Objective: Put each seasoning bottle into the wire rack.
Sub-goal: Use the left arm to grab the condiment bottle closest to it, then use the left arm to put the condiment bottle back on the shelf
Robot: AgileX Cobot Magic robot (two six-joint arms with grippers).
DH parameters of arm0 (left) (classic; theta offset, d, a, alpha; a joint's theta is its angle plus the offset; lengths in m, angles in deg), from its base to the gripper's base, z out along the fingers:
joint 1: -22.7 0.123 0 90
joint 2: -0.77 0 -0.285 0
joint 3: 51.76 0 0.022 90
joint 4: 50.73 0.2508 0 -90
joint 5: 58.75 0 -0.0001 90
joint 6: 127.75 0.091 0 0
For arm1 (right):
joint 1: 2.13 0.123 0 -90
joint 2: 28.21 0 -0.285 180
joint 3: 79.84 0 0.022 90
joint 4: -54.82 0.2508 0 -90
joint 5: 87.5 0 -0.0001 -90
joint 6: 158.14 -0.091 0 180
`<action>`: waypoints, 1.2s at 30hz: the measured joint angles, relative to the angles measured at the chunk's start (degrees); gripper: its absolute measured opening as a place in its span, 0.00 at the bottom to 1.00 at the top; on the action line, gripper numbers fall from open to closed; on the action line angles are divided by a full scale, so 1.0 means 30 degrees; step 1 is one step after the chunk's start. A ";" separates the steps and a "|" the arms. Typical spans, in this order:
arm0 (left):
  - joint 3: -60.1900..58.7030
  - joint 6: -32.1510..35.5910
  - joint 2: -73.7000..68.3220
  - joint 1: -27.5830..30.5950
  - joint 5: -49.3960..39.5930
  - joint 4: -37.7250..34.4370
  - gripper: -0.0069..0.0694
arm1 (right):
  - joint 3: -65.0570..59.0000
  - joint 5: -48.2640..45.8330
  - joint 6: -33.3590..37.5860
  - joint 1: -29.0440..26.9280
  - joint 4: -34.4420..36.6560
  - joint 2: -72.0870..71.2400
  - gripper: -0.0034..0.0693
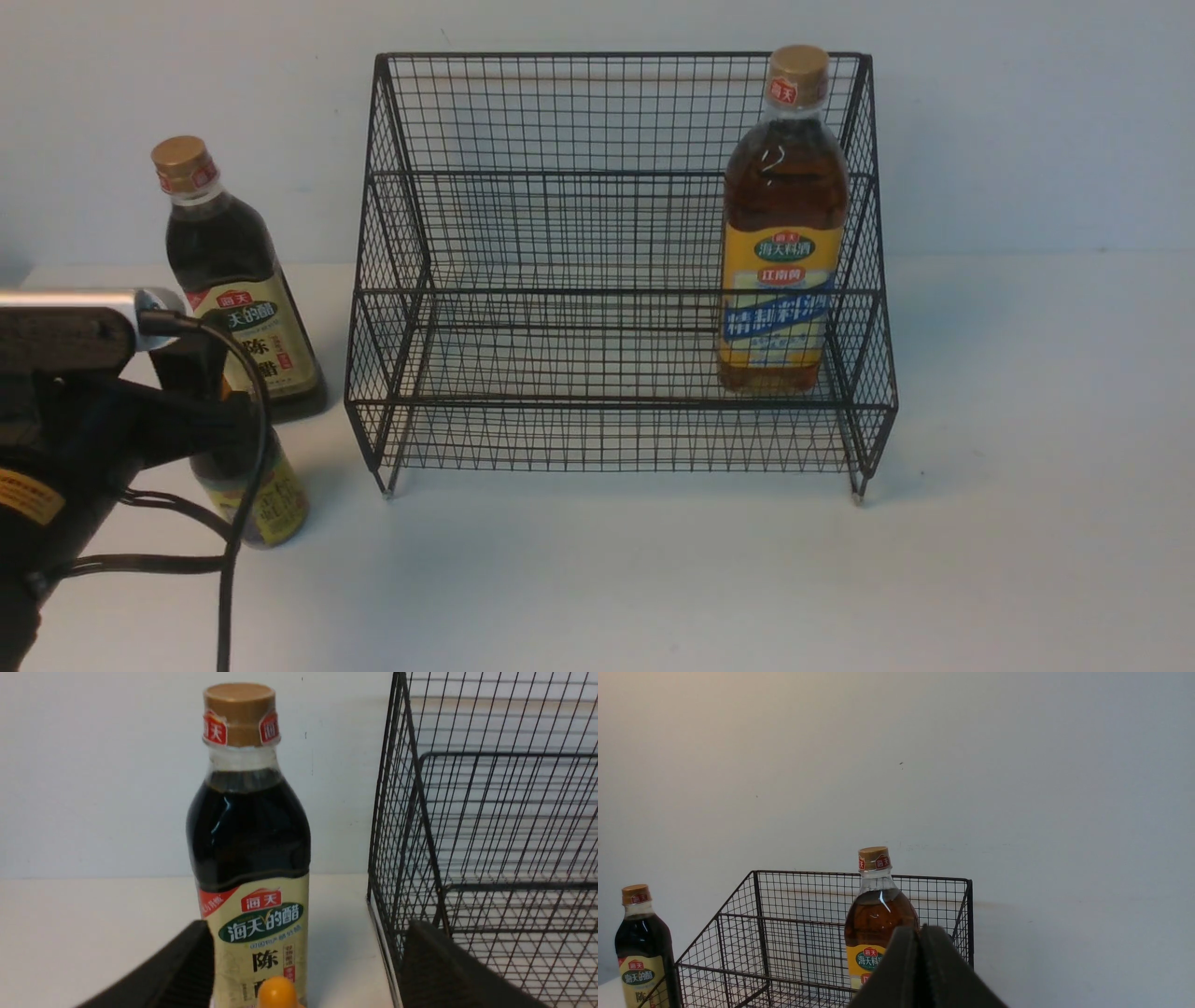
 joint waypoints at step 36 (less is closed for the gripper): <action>0.3199 -0.2032 0.2675 -0.0207 -0.4388 0.3466 0.45 | 0.0000 -0.0468 0.0000 0.0000 0.0000 0.0000 0.03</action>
